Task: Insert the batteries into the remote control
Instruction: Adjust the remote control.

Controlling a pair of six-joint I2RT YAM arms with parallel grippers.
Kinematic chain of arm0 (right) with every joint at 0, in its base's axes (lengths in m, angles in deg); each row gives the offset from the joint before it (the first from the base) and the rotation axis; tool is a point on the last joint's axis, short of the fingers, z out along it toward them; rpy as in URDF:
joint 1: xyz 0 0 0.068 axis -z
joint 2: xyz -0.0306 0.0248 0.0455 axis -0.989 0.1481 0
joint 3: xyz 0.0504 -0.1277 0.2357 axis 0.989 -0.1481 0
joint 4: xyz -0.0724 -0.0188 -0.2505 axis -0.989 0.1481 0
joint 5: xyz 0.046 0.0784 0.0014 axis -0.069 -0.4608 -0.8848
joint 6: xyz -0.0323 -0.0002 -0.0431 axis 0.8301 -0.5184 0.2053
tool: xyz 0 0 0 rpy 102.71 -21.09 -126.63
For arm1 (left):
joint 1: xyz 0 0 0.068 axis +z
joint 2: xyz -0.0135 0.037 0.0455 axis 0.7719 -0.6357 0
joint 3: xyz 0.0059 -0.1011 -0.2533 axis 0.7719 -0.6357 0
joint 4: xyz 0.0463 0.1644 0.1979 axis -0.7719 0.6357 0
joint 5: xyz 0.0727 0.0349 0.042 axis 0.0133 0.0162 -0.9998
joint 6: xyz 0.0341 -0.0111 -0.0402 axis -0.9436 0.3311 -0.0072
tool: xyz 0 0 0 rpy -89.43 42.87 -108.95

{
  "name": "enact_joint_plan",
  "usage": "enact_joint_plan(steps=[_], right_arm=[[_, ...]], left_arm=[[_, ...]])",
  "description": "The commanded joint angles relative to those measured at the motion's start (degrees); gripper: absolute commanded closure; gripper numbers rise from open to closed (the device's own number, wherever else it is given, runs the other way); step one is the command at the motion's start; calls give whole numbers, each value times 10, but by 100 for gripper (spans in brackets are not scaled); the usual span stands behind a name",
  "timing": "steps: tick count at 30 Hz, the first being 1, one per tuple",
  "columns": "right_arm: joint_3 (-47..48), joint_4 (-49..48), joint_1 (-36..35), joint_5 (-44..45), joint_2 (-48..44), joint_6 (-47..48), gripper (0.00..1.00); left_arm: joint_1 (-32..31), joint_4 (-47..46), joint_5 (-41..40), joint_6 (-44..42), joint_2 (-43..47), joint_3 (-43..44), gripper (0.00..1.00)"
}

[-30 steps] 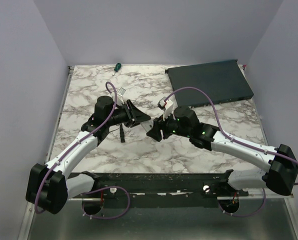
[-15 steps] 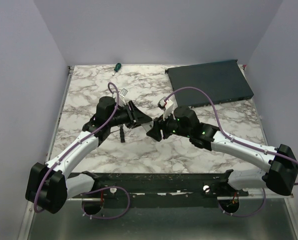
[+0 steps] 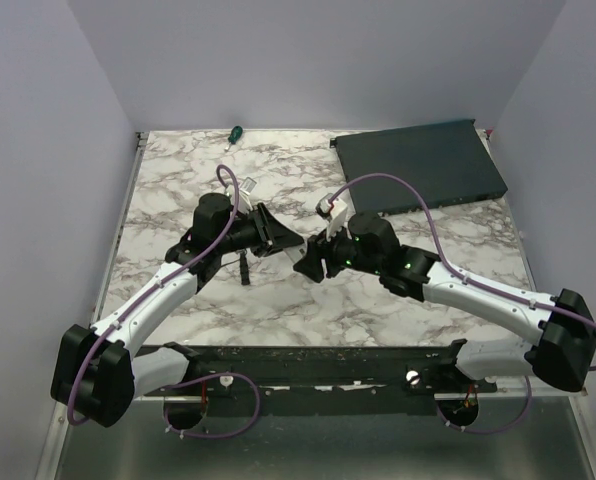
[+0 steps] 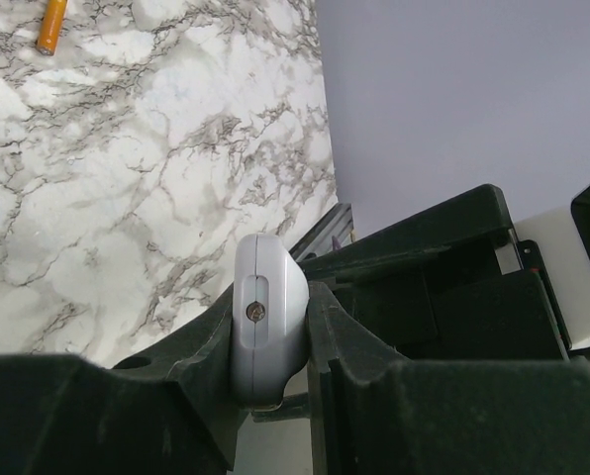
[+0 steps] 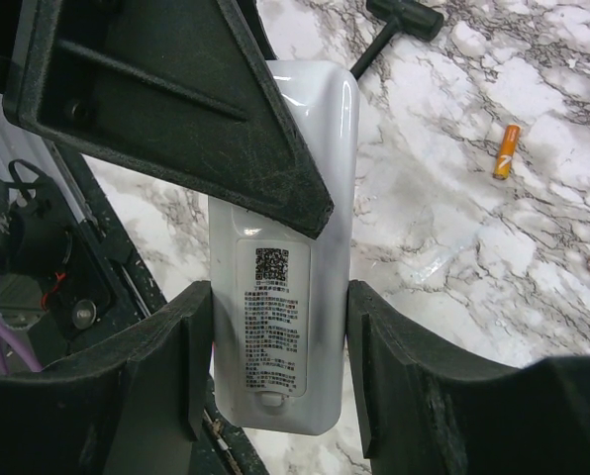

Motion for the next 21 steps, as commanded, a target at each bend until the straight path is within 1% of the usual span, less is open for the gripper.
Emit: enact_joint_plan(steps=[1, 2, 4, 5, 6, 8, 11, 15, 19, 21], right_arm=[[20, 6, -7, 1, -27, 30, 52], [19, 7, -7, 3, -39, 38, 47], [19, 10, -7, 17, -67, 57, 31], [17, 11, -7, 26, -82, 66, 25], [17, 14, -7, 34, -100, 82, 20], [15, 24, -7, 47, -133, 110, 16], [17, 47, -7, 46, -181, 159, 15], [15, 88, -7, 13, -229, 216, 17], [8, 115, -7, 15, -255, 250, 21], [1, 124, -7, -6, -266, 279, 22]], left_arm=[[-5, -10, 10, -9, -1, 17, 100], [-5, -14, 12, -11, 1, 15, 100], [-4, -20, 11, -17, 8, 11, 100], [-4, -23, 13, -19, 11, 9, 100], [-4, -27, 18, -21, 13, 9, 100], [-3, -37, 36, -27, 11, 11, 100], [-3, -60, 77, -36, 1, 14, 100], [-3, -106, 120, -26, -8, 3, 100], [-3, -121, 137, -26, -6, -6, 100], [-3, -128, 146, -27, -3, -9, 100]])
